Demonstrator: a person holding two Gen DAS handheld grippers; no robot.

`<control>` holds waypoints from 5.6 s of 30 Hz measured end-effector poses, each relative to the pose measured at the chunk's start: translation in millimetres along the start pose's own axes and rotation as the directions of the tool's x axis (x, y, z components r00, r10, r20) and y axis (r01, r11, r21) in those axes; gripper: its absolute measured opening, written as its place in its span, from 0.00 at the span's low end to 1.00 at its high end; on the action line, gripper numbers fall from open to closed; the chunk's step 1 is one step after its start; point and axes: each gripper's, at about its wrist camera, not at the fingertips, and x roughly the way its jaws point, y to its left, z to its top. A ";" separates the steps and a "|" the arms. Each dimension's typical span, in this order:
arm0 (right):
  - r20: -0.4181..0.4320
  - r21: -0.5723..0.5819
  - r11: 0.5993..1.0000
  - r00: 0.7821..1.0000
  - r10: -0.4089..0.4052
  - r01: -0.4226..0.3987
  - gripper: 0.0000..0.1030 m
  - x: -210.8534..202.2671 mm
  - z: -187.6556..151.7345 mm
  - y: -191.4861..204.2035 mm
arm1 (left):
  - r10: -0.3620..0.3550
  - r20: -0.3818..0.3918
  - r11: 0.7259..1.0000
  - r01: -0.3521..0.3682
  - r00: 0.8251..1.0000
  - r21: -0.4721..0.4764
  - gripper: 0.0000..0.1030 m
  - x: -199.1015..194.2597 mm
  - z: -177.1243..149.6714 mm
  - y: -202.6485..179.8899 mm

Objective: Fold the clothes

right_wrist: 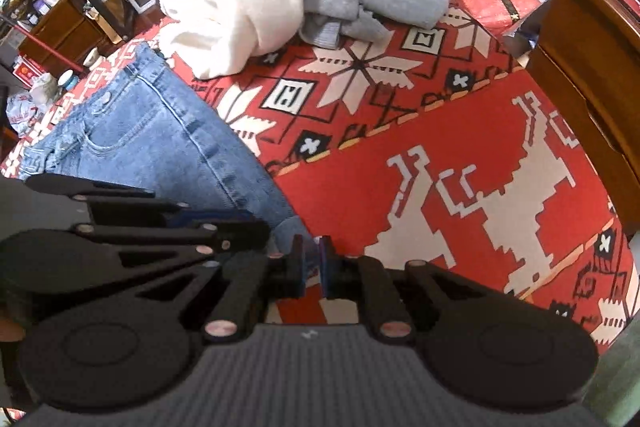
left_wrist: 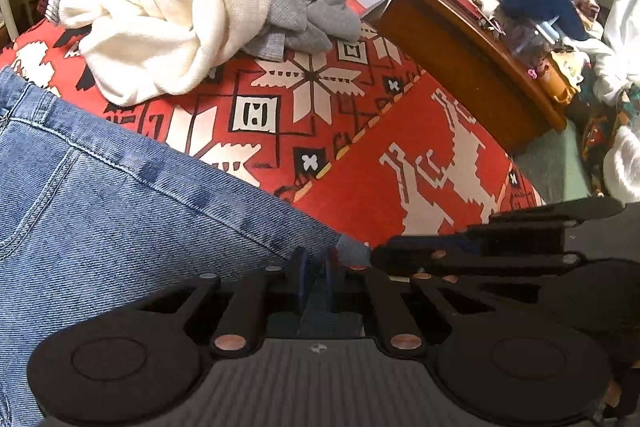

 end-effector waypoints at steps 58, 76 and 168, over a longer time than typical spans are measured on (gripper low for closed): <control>0.007 -0.439 0.893 0.994 -0.105 0.098 0.99 57.2 -29.7 197.6 | 0.567 -0.012 0.721 -0.504 0.824 -0.475 0.88 -126.6 -195.1 116.9; 0.018 -0.415 0.907 0.998 -0.066 0.068 0.99 54.8 -34.3 184.6 | 0.532 -0.124 0.712 -0.521 0.838 -0.471 1.00 -118.2 -183.9 121.9; -0.135 -0.558 0.830 0.988 -0.077 -0.012 0.99 31.0 -29.5 188.0 | 0.495 -0.107 0.688 -0.465 0.862 -0.557 0.83 -160.4 -209.9 136.7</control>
